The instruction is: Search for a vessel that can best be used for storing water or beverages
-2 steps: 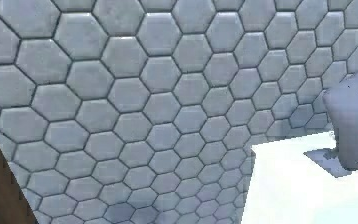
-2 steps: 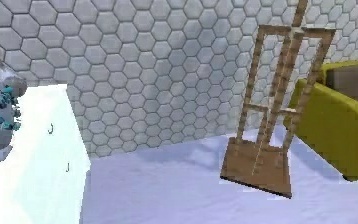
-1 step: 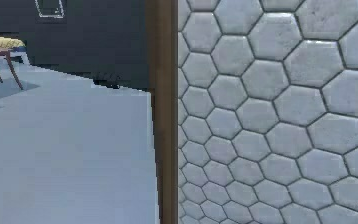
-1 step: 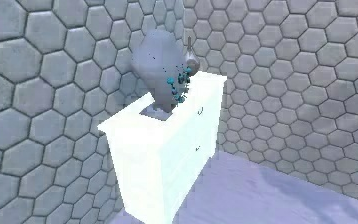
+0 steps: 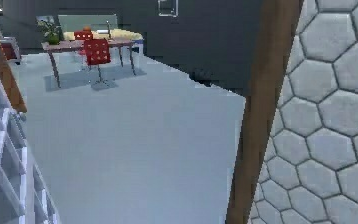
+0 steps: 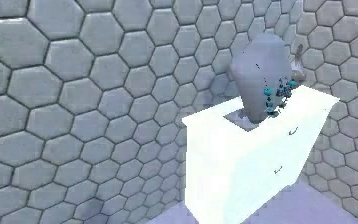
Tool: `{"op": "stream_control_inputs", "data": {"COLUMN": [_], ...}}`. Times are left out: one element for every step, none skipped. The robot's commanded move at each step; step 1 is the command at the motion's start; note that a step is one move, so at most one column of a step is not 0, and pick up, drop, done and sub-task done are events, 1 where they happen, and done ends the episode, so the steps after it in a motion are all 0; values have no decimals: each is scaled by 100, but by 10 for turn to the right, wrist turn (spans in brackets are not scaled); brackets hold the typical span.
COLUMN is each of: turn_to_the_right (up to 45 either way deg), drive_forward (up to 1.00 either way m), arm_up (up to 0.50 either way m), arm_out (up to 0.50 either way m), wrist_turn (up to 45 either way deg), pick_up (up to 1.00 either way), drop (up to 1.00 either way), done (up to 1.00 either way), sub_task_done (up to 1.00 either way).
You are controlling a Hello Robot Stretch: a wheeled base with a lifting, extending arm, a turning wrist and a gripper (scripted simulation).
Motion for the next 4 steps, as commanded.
{"op": "stream_control_inputs", "data": {"turn_to_the_right": [0,-330,0,0], "drive_forward": [35,0,100,20], "arm_up": [0,0,0,0], "arm_out": [0,0,0,0], "wrist_turn": [0,0,0,0], "pick_up": [0,0,0,0], "drop": [0,0,0,0], "done": [0,0,0,0], "sub_task_done": [0,0,0,0]}}
